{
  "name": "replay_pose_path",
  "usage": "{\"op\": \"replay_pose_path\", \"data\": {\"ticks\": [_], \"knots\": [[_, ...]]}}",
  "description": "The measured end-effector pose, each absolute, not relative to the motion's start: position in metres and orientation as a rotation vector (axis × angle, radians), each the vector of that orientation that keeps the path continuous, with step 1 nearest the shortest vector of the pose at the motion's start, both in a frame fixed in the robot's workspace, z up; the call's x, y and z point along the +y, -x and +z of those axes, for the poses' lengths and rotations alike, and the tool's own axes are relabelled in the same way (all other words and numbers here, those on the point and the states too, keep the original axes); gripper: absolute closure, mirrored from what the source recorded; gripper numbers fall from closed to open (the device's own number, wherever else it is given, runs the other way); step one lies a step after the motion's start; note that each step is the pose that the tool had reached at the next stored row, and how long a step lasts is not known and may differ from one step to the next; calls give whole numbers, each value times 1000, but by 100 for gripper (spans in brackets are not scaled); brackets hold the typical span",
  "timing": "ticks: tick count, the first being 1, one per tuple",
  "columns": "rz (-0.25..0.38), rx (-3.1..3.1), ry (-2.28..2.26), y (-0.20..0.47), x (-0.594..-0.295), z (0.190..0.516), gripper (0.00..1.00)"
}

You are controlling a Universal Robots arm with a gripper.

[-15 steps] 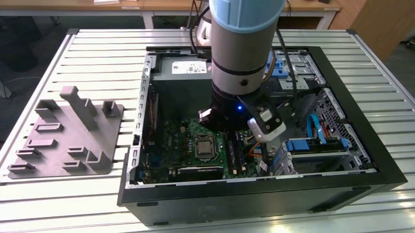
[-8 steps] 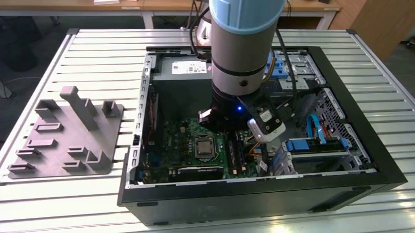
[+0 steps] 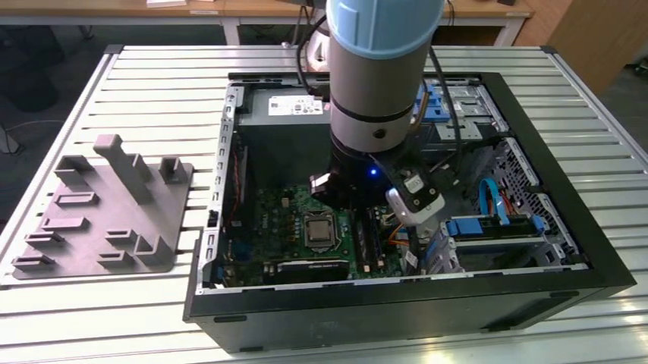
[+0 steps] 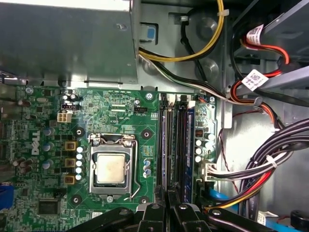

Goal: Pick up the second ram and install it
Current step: 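Insert the second ram into the second slot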

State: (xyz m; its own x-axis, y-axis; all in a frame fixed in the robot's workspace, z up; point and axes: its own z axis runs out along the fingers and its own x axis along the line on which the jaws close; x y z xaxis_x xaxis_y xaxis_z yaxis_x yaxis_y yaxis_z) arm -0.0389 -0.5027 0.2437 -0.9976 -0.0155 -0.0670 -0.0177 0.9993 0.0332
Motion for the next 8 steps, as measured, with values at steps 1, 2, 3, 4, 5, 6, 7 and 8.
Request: {"op": "replay_pose_path", "data": {"ticks": [1,2,3,4,5,6,7,8], "knots": [[52,3074,25,39,-503,242,86],[52,3074,25,39,-503,240,86],[52,3074,25,38,-503,239,86],[52,3074,26,38,-503,237,86],[52,3074,26,37,-503,236,86],[52,3074,26,36,-503,235,86],[52,3074,26,36,-503,234,86],[52,3074,25,35,-503,233,86]]}}
